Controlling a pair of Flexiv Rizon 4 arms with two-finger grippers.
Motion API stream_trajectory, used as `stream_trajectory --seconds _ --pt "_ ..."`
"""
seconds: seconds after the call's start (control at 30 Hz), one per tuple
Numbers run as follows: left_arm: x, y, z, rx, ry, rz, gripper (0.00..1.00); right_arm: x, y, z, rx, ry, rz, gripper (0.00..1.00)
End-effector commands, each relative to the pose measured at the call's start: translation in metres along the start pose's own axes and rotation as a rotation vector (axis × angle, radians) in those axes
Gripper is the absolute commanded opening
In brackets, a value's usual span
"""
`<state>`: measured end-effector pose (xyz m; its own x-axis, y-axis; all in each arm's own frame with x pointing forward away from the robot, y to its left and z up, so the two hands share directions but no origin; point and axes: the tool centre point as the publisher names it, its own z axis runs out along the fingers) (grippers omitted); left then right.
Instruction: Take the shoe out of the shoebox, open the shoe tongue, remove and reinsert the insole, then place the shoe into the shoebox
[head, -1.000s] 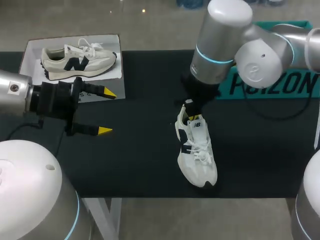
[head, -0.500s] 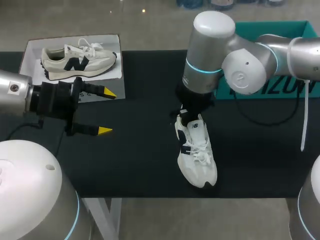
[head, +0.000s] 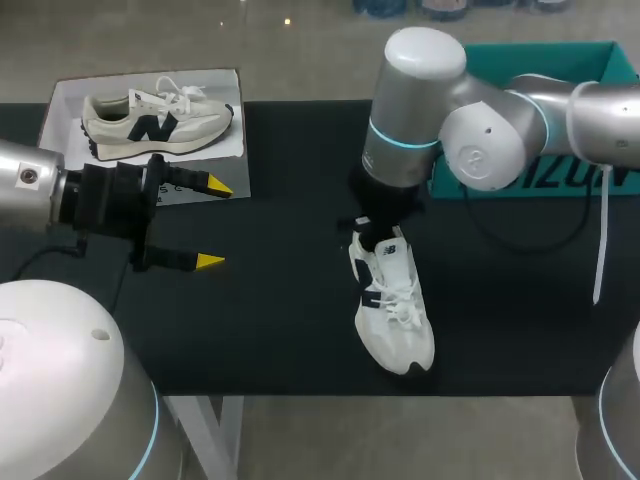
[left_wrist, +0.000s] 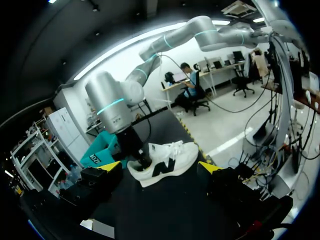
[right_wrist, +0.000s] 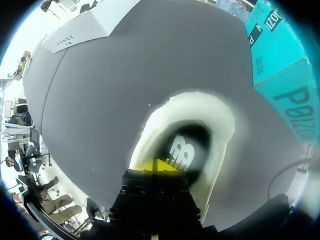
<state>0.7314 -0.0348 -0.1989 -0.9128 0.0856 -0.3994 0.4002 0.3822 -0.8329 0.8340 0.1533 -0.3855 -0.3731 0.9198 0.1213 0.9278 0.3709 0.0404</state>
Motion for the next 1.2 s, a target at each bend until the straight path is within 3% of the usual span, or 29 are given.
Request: stream_trajectory --seconds 0.03,0.3,0.87,1.0,1.2 --pt "0.000 0.000 0.000 -0.001 0.002 0.000 1.00 -0.002 -0.009 -0.030 -0.043 -0.027 -0.009 0.00" --pt "0.000 0.000 0.000 -0.001 0.002 0.000 1.00 -0.006 0.001 -0.036 -0.040 -0.060 -0.027 0.00" --pt "0.000 0.000 0.000 -0.001 0.002 0.000 1.00 -0.015 -0.004 0.017 0.081 -0.030 0.006 0.00" --pt "0.000 0.000 0.000 -0.001 0.002 0.000 1.00 -0.018 -0.008 0.014 0.077 -0.024 0.023 0.00" --pt "0.000 0.000 0.000 -0.001 0.002 0.000 1.00 -0.020 -0.014 -0.008 0.048 -0.044 0.035 0.00"
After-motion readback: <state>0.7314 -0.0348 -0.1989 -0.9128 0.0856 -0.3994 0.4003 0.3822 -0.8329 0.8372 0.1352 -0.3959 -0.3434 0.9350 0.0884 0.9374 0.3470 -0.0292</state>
